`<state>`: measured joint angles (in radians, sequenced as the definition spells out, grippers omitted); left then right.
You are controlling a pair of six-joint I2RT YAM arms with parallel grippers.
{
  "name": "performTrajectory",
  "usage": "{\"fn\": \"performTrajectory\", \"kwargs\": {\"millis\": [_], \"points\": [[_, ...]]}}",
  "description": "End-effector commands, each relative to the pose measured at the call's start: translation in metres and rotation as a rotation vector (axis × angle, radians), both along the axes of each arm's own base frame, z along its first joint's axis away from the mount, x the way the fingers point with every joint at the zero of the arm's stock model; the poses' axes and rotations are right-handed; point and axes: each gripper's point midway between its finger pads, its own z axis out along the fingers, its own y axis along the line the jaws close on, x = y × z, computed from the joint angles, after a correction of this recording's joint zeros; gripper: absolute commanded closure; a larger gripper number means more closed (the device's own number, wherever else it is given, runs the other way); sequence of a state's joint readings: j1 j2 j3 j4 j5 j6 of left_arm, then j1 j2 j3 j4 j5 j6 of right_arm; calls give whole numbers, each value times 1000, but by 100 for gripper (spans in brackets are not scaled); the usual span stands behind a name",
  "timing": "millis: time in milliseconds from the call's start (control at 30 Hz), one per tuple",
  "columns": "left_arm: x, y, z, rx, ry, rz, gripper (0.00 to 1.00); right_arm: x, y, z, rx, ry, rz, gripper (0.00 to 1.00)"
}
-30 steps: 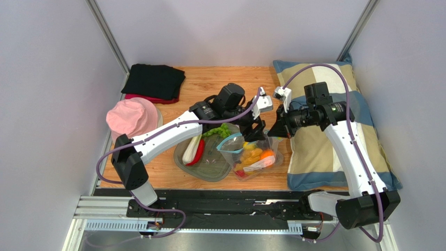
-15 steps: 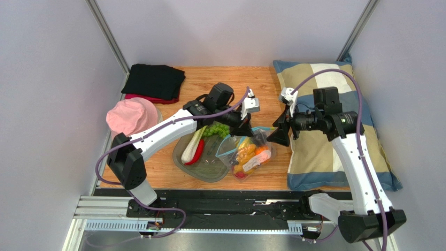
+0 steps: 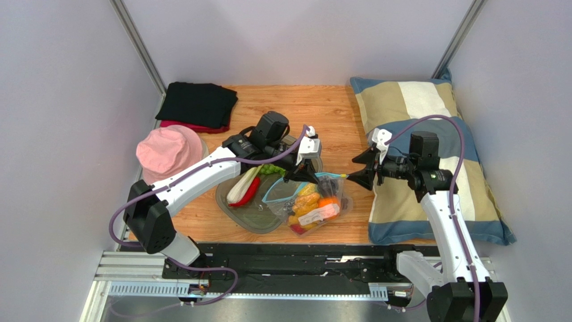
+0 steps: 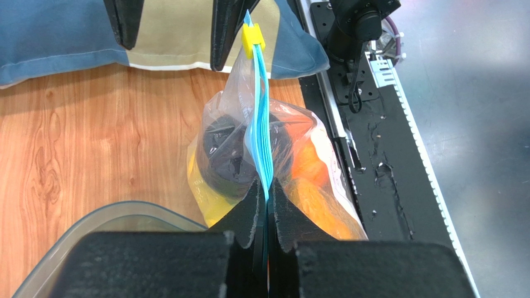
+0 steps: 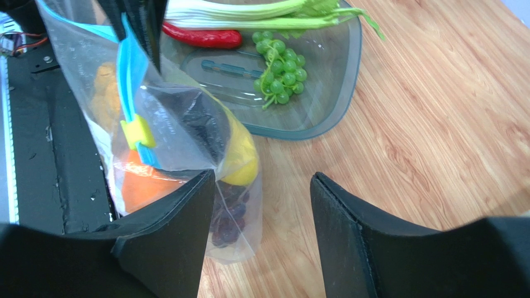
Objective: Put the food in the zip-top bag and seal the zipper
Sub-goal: Zip the zipper food storage bag at the center of the board.
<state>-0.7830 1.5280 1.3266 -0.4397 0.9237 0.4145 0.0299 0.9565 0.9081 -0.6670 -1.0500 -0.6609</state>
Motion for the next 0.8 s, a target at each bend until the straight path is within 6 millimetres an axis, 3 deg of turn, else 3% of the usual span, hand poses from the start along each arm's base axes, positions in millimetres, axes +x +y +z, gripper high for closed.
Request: {"fn": "performTrajectory", "kwargs": {"millis": [0,167,300,500,567,767], "points": [[-1,-7,35,-121,-114,-73,100,-17,12,17,58,-169,142,39],[4,-11,38,-123,-111,-61,100,-35,15,10,53,-200,209,39],[6,-13,37,-124,-109,-60,100,-29,16,12,63,-203,217,40],[8,-17,34,-113,-83,-53,100,-19,19,14,84,-175,242,55],[10,-18,36,-114,-86,-37,100,-21,20,17,98,-166,255,65],[11,-21,33,-108,-90,-31,100,-29,21,20,105,-174,286,76]]}}
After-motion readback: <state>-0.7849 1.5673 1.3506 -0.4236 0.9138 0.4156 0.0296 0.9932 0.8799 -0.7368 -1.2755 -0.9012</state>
